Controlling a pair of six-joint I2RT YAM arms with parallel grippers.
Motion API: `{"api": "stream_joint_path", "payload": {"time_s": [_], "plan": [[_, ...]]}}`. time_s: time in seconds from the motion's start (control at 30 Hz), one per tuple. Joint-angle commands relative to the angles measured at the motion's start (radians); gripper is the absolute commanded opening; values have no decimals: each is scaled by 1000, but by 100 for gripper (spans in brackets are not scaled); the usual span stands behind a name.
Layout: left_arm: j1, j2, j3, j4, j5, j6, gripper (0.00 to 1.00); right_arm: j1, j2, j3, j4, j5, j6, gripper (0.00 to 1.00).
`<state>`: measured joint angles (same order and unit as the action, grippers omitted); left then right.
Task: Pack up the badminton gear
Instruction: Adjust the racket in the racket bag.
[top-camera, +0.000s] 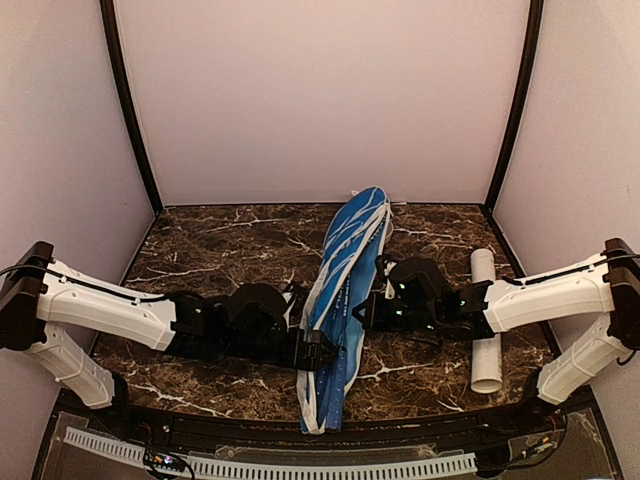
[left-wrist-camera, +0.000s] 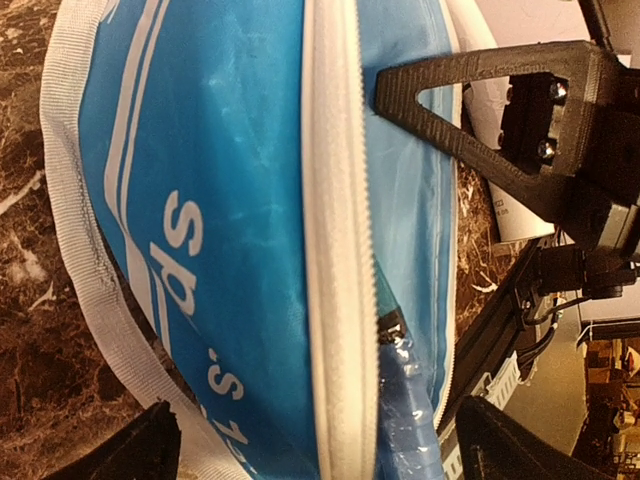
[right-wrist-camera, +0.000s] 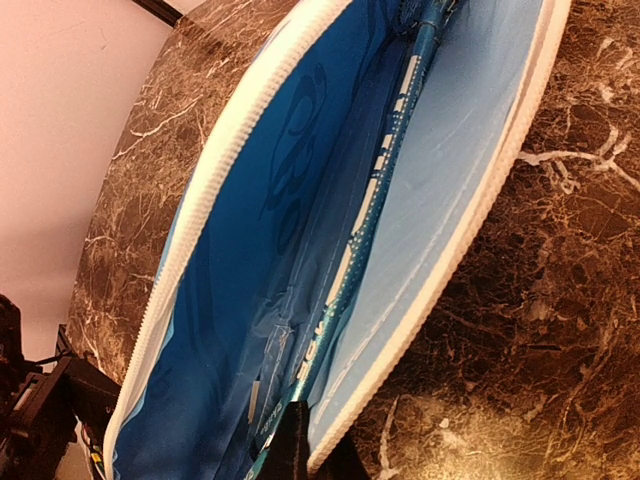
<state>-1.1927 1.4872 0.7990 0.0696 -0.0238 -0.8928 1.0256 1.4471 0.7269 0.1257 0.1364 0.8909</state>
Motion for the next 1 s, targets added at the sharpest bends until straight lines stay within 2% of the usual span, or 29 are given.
{"api": "stream_joint_path", "payload": {"time_s": [0.0, 0.4, 0.5, 0.63, 0.8, 0.97], "plan": [[-24, 38, 74, -122, 26, 26, 99, 1, -34, 9, 62, 36, -18, 0], [-101, 140, 167, -274, 60, 31, 99, 1, -14, 29, 71, 29, -25, 0], [-102, 156, 187, -352, 22, 29, 98, 1, -21, 30, 70, 19, -32, 0], [-101, 123, 170, -362, -30, 16, 87, 2, -40, 18, 63, 3, -46, 0], [-100, 111, 148, -347, -41, -8, 64, 7, -59, 8, 33, -13, -65, 0], [-101, 116, 145, -351, -46, -22, 46, 13, -83, -7, 4, -15, -70, 0]]}}
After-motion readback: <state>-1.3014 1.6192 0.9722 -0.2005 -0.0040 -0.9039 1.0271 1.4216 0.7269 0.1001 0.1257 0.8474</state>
